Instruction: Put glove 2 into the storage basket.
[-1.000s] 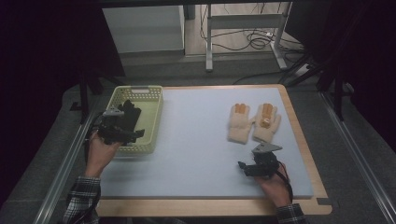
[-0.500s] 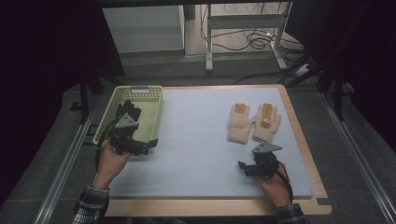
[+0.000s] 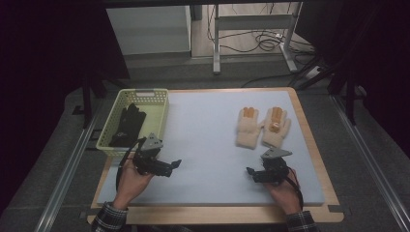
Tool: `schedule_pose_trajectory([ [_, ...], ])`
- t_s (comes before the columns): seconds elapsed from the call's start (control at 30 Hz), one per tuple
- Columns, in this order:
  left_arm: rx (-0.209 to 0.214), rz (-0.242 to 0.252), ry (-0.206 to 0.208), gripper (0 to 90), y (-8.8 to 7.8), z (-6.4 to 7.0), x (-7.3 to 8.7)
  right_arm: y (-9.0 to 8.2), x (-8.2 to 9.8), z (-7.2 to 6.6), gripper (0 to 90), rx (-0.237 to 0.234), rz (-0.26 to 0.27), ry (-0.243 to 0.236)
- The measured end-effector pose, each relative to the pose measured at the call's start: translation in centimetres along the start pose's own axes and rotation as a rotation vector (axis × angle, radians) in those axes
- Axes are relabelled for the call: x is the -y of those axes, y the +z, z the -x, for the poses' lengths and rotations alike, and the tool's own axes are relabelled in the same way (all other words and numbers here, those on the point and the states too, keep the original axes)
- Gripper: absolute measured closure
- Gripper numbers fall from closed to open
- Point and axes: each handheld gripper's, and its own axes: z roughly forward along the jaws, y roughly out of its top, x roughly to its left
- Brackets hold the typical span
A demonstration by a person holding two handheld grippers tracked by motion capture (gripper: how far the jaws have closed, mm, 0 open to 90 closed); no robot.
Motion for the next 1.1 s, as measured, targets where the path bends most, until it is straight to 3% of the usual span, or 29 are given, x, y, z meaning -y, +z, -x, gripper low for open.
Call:
schedule_pose_trajectory([
  [0.23,0.022,-0.019,-0.003,0.0,2.2,1.4,1.6,0.0,0.0,0.0,19.8,0.0,0.0,0.001],
  [0.53,-0.012,-0.081,-0.014,0.0,4.6,2.0,4.5,0.0,0.0,0.0,19.8,-0.002,-0.001,0.003],
  [0.67,-0.011,-0.101,-0.026,0.0,5.1,2.1,5.3,0.0,0.0,0.0,19.8,-0.002,-0.001,0.003],
  [0.73,-0.03,-0.137,-0.005,0.0,5.3,2.1,5.5,0.0,0.0,0.0,19.8,-0.003,-0.001,0.003],
  [0.9,0.012,-0.129,-0.063,0.0,5.4,1.6,5.9,0.0,0.0,0.0,19.8,-0.003,-0.002,0.004],
  [1.1,0.009,-0.128,-0.058,0.0,5.5,1.6,5.9,0.0,0.0,0.1,19.8,-0.004,-0.003,0.004],
])
